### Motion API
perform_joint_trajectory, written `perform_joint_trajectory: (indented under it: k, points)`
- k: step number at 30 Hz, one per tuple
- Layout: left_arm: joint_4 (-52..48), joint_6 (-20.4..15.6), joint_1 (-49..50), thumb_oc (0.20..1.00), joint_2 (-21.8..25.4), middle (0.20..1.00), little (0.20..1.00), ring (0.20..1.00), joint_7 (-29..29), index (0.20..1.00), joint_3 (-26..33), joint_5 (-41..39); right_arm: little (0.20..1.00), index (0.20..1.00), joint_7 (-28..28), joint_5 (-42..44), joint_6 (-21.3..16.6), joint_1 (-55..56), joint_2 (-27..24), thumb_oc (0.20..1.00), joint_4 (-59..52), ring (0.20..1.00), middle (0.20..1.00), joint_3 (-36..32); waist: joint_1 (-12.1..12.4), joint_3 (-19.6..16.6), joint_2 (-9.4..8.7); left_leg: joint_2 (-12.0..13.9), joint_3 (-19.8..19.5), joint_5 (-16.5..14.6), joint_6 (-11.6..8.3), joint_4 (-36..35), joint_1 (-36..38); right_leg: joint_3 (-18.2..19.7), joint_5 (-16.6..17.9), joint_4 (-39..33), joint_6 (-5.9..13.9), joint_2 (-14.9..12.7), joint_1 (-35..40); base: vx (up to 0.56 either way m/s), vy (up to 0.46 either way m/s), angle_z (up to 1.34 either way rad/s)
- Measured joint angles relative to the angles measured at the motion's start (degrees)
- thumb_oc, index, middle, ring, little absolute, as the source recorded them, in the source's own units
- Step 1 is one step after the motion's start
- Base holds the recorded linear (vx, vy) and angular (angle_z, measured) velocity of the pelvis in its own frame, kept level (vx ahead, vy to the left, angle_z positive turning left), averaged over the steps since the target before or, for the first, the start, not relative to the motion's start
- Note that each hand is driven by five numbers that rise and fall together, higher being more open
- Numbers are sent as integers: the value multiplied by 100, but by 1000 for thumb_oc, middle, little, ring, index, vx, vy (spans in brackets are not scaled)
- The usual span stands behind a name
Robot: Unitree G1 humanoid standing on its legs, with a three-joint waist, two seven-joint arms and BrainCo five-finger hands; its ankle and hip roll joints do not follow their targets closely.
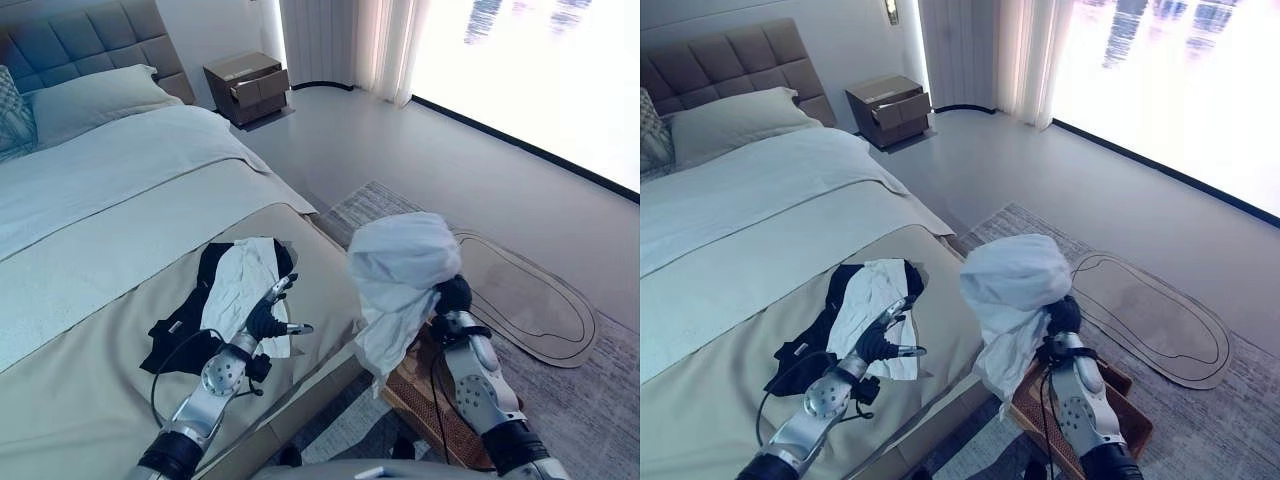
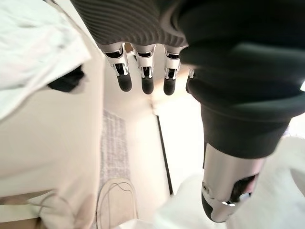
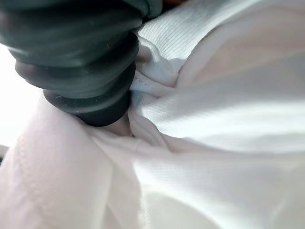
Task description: Pick up clothes into the bucket
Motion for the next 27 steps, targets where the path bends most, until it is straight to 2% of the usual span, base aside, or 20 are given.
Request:
perform_joint_trajectory:
  k: [3, 7, 10, 11, 14, 15, 16, 17, 19, 23, 27]
  points:
    - [-35, -3, 326, 1000, -51, 1000, 1000, 1000, -23, 1000, 373, -312, 200, 200, -189, -13, -168, 229, -23, 200, 3, 200, 200, -681, -14, 3, -9, -3, 14, 0, 0, -23, 2, 22, -7, 0, 10, 2, -23, 3, -7, -2]
    - [-75, -18, 454, 1000, -77, 1000, 1000, 1000, -65, 1000, 568, -828, 200, 200, -524, -245, -287, 376, -80, 200, 94, 200, 200, -1297, -13, 37, -52, -11, 17, 0, 1, -6, -28, 40, -9, 3, 15, -7, -62, -26, -2, -3]
    - [-133, -24, 455, 1000, -74, 1000, 1000, 1000, -96, 1000, 613, -1164, 200, 200, -726, -406, -366, 376, -152, 200, 147, 200, 200, -1412, -28, 80, -86, -19, 31, -1, 2, 11, -40, 61, -12, 11, 18, -12, -90, -161, -5, -6]
    - [-257, -69, 418, 1000, -85, 1000, 1000, 1000, -111, 1000, 614, -1418, 200, 200, -827, -616, -442, 306, -199, 200, 271, 200, 200, -1428, -29, 197, -124, -39, 38, -5, 6, 164, -176, 122, -45, 155, 46, -33, -269, -259, 8, -10]
    - [-475, -220, 119, 1000, -116, 1000, 1000, 1000, -110, 1000, 610, -1906, 200, 200, -1094, -997, -492, -71, -373, 200, 593, 200, 200, -1515, -37, 581, -179, -96, 37, -31, 22, 625, -753, 206, -110, 690, 69, -133, -860, -258, 6, -5]
    - [-607, -244, -122, 1000, -111, 1000, 1000, 1000, -90, 1000, 625, -2127, 200, 200, -1233, -1121, -503, -384, -453, 200, 690, 200, 200, -1528, -90, 901, -183, -120, 39, -106, 102, 931, -1100, 251, -167, 1037, 43, -233, -1232, -217, -19, 4]
    - [-638, -252, -206, 1000, -109, 1000, 1000, 1000, -87, 1000, 632, -2225, 200, 200, -1277, -1164, -502, -537, -458, 200, 770, 200, 200, -1524, -148, 1030, -184, -139, 38, -108, 100, 1024, -1223, 268, -179, 1152, 25, -247, -1356, -270, -28, 0]
    - [-776, -280, -374, 1000, -104, 1000, 1000, 1000, -24, 1000, 632, -2405, 200, 200, -1430, -1317, -503, -838, -483, 200, 916, 200, 200, -1519, -160, 1232, -185, -157, 68, -218, 127, 1412, -1593, 360, -299, 1561, 25, -324, -1773, -171, -31, -2]
    - [-1017, -390, -567, 1000, -100, 1000, 1000, 1000, 39, 1000, 645, -2528, 200, 200, -1597, -1371, -504, -1149, -512, 200, 947, 200, 200, -1519, -176, 1494, -180, -161, 93, -410, 149, 1930, -2104, 449, -450, 1943, -47, -394, -2271, -173, -22, -10]
    - [-1309, -535, -795, 1000, -104, 1000, 1000, 1000, 178, 1000, 646, -2657, 200, 200, -1809, -1496, -510, -1608, -572, 200, 957, 200, 200, -1482, -166, 1837, -144, -69, 182, -668, 195, 2717, -2947, 640, -514, 2564, -83, -416, -3112, -137, -30, -18]
    - [-1501, -611, -918, 1000, -94, 1000, 1000, 1000, 401, 1000, 651, -2655, 200, 200, -2019, -1660, -519, -1851, -766, 200, 985, 200, 200, -1297, -173, 1944, -135, 35, 186, -942, 198, 3476, -3732, 795, -685, 3170, -126, -386, -3903, -93, -31, -14]
